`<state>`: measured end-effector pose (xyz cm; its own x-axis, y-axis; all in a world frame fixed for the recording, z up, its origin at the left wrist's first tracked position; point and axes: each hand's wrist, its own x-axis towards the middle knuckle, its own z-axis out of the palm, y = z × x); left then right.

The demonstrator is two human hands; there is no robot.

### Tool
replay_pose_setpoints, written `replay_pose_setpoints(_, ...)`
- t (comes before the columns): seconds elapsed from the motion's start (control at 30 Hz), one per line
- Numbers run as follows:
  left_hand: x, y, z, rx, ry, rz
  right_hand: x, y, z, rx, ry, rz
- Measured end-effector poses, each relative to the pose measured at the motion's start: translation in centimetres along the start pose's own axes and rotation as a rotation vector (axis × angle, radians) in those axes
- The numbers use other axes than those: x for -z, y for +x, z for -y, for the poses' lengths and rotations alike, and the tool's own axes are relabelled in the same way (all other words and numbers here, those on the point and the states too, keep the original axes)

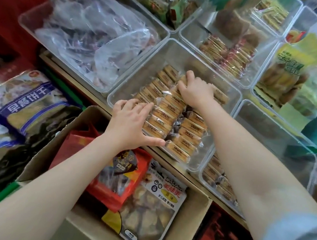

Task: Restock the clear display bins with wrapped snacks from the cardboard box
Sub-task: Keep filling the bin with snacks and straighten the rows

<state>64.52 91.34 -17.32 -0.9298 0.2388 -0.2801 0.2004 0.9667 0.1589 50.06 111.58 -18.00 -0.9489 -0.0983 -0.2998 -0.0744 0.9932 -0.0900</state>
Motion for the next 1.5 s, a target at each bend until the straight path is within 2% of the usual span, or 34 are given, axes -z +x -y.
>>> replay_pose_setpoints(0.23, -0.1, 0.0, -0.1, 0.001, -0.011, 0.0, -2.4, -1.8, 0.5, -0.046, -0.125, 0.029)
replay_pose_setpoints(0.43, -0.2, 0.0, 0.0, -0.01, -0.016, -0.029, -1.5, -5.2, 1.2, 0.022, -0.256, 0.051)
replay_pose_setpoints(0.53, 0.0, -0.3, 0.1, -0.01, -0.032, -0.017, -0.9, -8.9, 1.7, 0.095, -0.191, 0.035)
replay_pose_setpoints(0.63, 0.1, -1.9, -0.6, -0.007, -0.111, -0.041, 0.9, -15.1, 1.3, 0.165, 0.043, 0.014)
replay_pose_setpoints(0.7, 0.0, -4.3, -3.4, -0.076, -0.239, -0.151, 2.4, -20.6, -0.1, 0.18, 0.253, 0.035)
replay_pose_setpoints(0.77, 0.2, -7.8, -8.0, -0.213, -0.468, -0.217, 3.6, -26.6, -2.4, 0.174, 0.39, 0.042)
replay_pose_setpoints(0.83, 0.1, -11.3, -13.4, -0.364, -0.665, -0.133, 4.7, -32.8, -5.3, 0.132, 0.418, -0.055)
replay_pose_setpoints(0.97, -0.4, -18.4, -24.1, -0.616, -0.771, 0.063, 6.7, -45.6, -12.2, -0.035, 0.4, -0.38)
replay_pose_setpoints(1.07, 0.2, -24.3, -31.6, -0.767, -0.816, 0.065, 6.0, -55.6, -17.5, -0.244, 0.408, -0.561)
replay_pose_setpoints(1.13, 0.2, -27.9, -36.0, -0.892, -0.787, 0.041, 4.4, -61.4, -20.4, -0.394, 0.459, -0.618)
replay_pose_setpoints(1.2, -0.7, -30.9, -39.8, -0.998, -0.656, 0.039, 2.1, -65.8, -22.6, -0.523, 0.502, -0.524)
replay_pose_setpoints(1.27, -2.2, -32.7, -42.8, -1.012, -0.442, 0.004, -0.7, -68.5, -24.6, -0.575, 0.499, -0.243)
replay_pose_setpoints(1.33, -3.6, -33.6, -45.1, -0.963, -0.248, -0.043, -3.7, -69.9, -26.7, -0.546, 0.423, 0.108)
replay_pose_setpoints(1.43, -4.8, -33.9, -46.7, -0.877, -0.153, -0.082, -7.7, -70.5, -29.4, -0.51, 0.337, 0.49)
replay_pose_setpoints(1.5, -4.8, -33.9, -46.8, -0.859, -0.11, -0.102, -10.4, -70.4, -30.8, -0.533, 0.442, 0.704)
